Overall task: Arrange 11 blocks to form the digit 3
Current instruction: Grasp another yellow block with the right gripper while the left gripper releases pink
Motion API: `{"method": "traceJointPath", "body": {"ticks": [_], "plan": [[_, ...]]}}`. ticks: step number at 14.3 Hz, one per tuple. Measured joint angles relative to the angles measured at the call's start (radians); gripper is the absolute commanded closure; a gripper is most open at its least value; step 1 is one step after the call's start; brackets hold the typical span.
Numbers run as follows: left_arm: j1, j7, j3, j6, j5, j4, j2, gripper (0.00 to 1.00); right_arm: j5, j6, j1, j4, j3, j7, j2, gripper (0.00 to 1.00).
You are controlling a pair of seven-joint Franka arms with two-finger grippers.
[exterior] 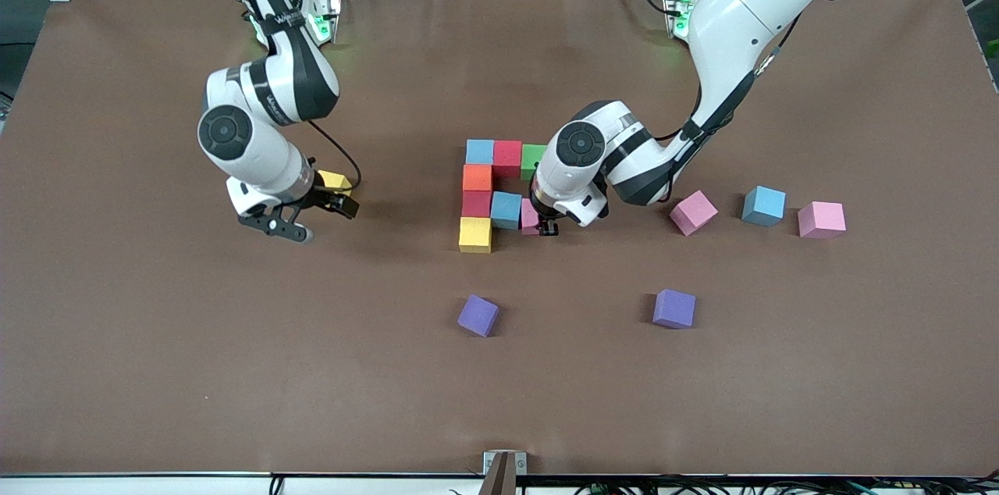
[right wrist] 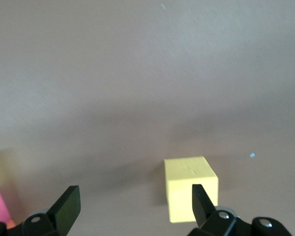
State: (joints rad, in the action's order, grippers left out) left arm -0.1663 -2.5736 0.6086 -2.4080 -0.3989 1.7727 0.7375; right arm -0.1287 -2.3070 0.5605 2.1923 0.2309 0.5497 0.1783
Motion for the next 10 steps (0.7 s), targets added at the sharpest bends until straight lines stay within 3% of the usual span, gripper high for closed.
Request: {"method": "traceJointPath", "body": {"ticks": [6, 10], "plan": [[0.000, 0.000, 0.002, -0.004, -0.015, 0.005, -0.001, 0.72, 0.016, -0.195, -0.004, 0.204, 0.004, -0.002, -0.029, 0.00], [-0.008, 0.001, 0.002, -0.005, -0.019, 0.008, -0.002, 0.72, 0.039, -0.224, -0.004, 0.228, 0.003, -0.002, -0.029, 0.00]]}}
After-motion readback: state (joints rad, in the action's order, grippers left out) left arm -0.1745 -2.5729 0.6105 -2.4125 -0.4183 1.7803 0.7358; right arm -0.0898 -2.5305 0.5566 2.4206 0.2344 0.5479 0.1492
